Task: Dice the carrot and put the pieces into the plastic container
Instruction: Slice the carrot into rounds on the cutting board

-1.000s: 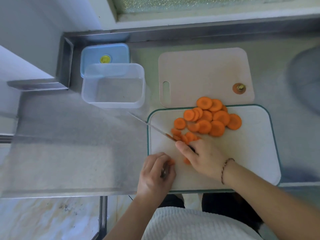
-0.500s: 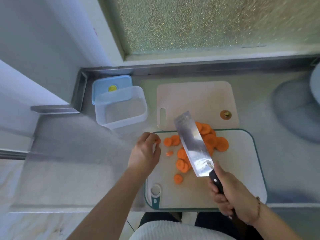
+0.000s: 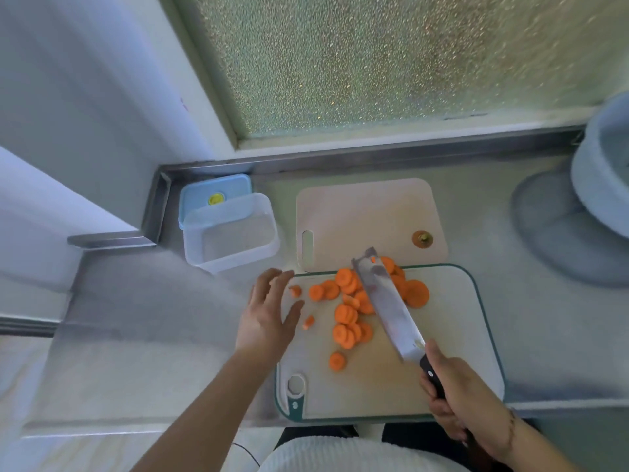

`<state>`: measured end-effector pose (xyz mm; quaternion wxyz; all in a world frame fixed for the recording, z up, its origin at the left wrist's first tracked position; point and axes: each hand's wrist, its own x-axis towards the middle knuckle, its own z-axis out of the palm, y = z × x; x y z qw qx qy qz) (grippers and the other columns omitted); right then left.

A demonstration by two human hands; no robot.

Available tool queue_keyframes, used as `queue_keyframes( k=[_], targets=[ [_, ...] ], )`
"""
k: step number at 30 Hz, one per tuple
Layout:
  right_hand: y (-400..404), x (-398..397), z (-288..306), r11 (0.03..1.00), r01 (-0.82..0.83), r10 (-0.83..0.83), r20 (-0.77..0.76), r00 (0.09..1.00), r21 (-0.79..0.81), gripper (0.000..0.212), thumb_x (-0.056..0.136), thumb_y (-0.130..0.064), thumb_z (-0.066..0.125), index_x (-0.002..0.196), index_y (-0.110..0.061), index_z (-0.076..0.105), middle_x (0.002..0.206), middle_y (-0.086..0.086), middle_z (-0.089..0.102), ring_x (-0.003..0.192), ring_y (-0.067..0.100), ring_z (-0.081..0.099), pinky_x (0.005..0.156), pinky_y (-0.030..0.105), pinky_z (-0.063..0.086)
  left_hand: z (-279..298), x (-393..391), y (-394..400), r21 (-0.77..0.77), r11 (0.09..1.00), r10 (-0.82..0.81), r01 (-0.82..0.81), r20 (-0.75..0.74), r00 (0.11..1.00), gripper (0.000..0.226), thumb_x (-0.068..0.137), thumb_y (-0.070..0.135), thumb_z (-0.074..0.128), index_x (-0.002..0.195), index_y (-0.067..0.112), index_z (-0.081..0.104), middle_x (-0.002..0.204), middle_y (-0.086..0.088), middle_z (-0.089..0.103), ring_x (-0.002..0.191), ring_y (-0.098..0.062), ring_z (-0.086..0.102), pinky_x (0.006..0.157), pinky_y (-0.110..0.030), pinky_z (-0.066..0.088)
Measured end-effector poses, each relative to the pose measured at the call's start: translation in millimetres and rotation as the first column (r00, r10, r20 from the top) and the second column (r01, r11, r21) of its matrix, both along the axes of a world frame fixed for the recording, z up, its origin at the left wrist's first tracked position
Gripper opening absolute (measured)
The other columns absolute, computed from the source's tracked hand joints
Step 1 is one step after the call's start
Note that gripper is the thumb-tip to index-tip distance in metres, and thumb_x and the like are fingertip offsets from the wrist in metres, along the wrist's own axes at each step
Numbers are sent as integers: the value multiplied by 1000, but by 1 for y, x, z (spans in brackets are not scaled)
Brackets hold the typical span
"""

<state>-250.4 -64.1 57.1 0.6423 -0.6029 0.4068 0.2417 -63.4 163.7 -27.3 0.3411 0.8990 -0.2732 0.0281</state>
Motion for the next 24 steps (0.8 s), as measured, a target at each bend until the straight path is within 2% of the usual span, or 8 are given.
queue_keyframes(
  k=[4, 7, 10, 13, 17, 21, 23, 24],
  targets=[
    [-10, -3, 4, 1000, -1, 0, 31, 1000, 8, 62, 82, -71, 32, 56, -15, 34, 50, 5, 20, 41, 14, 15, 43, 22, 15, 4, 32, -21, 81, 995, -50, 55, -61, 997, 16, 75, 2, 63, 84, 8, 74, 81, -6, 69, 66, -28, 65, 61, -39, 59],
    [-21, -7, 4, 999, 29, -30, 48, 998, 12, 63, 78, -73, 33, 56, -13, 33, 51, 6, 19, 40, 12, 15, 43, 20, 15, 20, 35, -58, 2, 1000, 3, -3, -127, 992, 17, 76, 4, 63, 87, 10, 75, 79, -3, 71, 62, -20, 62, 62, -32, 55],
    [-36, -11, 5, 995, 92, -93, 44, 995, 32, 63, 72, -75, 34, 53, -14, 36, 49, 6, 21, 39, 11, 17, 42, 19, 17, 33, 37, -123, -106, 994, -39, 24, -143, 989, 18, 75, -2, 72, 88, 10, 75, 77, -4, 71, 63, -13, 58, 66, -22, 48],
    [-55, -16, 5, 989, 144, -145, 40, 989, 9, 64, 68, -77, 35, 49, -15, 38, 47, 6, 24, 38, 10, 18, 42, 19, 19, 34, 38, -187, -138, 987, -104, 79, -188, 977, 16, 76, -4, 75, 89, 6, 75, 78, -6, 71, 64, -10, 56, 66, -10, 44],
    [-80, -22, 5, 977, 212, -213, 24, 977, 20, 66, 66, -78, 38, 50, -14, 39, 49, 7, 24, 40, 9, 18, 45, 18, 18, 16, 42, -231, -28, 976, -216, 216, -262, 941, 15, 78, -3, 71, 90, 4, 75, 85, -12, 73, 76, -25, 65, 77, -35, 50],
    [-97, -21, 9, 982, 186, -186, 64, 981, -6, 68, 72, -80, 37, 51, -15, 37, 46, 6, 24, 36, 11, 20, 41, 17, 21, 12, 39, -225, 85, 933, -320, 350, -251, 914, 27, 83, 20, 65, 108, 13, 74, 104, -9, 71, 92, -29, 67, 83, -35, 54],
    [-103, -21, 8, 976, 51, -18, 154, 988, -211, 76, 70, -90, 32, 50, -17, 37, 41, 3, 31, 34, 17, 28, 39, 21, 24, 17, 39, -204, 76, 939, -317, 335, -182, 931, 39, 86, 23, 64, 123, 12, 68, 120, -9, 68, 104, -29, 65, 92, -33, 51],
    [-106, -20, 7, 930, -55, 125, 173, 977, -364, 82, 66, -93, 26, 50, -14, 40, 40, 1, 39, 36, 14, 37, 41, 27, 30, 18, 38, -188, 42, 966, -250, 256, -120, 961, 40, 87, 25, 63, 125, 11, 67, 122, -9, 67, 105, -30, 64, 94, -37, 52]
  ],
)
